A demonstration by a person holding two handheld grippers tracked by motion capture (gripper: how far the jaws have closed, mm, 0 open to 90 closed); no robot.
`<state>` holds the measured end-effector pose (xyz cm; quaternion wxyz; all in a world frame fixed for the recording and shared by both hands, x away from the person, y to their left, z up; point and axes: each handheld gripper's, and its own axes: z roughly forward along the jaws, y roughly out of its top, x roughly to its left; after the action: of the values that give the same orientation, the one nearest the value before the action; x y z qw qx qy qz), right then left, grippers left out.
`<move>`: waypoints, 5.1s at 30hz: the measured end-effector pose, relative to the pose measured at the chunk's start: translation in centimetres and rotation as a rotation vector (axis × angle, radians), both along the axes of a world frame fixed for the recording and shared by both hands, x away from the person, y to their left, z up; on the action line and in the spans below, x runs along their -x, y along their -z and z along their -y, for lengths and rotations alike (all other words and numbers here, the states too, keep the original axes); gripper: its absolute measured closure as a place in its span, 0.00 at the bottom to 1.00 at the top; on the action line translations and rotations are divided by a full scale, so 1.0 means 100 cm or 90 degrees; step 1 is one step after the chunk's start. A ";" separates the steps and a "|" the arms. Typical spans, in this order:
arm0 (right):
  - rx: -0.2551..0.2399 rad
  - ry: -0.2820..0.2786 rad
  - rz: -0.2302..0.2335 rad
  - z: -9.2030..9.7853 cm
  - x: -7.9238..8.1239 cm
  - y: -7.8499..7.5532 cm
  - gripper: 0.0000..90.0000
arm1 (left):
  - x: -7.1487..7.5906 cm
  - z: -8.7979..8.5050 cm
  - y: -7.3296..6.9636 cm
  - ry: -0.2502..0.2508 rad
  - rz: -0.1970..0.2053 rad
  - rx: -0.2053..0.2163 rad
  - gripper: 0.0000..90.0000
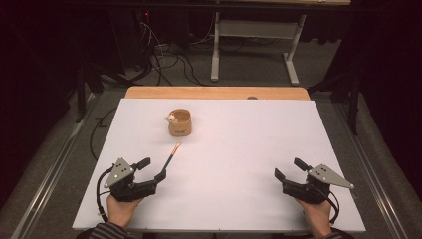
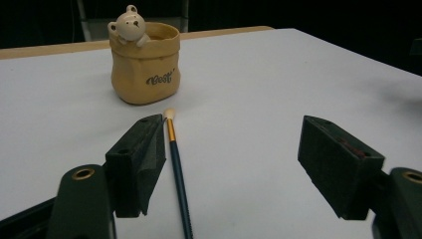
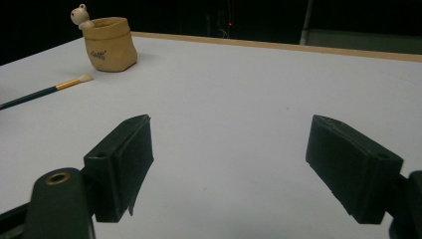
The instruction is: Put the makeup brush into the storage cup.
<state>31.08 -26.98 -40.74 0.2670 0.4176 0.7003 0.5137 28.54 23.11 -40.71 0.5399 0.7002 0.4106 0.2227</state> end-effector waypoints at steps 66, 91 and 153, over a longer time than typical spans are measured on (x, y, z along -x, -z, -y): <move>-0.010 -0.007 -0.014 -0.002 -0.001 0.001 0.23 | -0.003 0.022 -0.006 0.034 0.008 -0.030 0.31; -0.010 0.003 -0.016 -0.002 -0.001 0.001 0.23 | -0.017 0.039 -0.021 0.064 0.017 -0.041 0.31; -0.025 -0.006 -0.019 -0.002 -0.001 0.000 0.23 | -0.091 0.055 -0.036 0.012 -0.010 -0.050 0.31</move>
<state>31.18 -26.81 -40.77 0.2457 0.4271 0.6962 0.5221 37.60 17.62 -37.10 0.5107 0.7266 0.3990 0.2279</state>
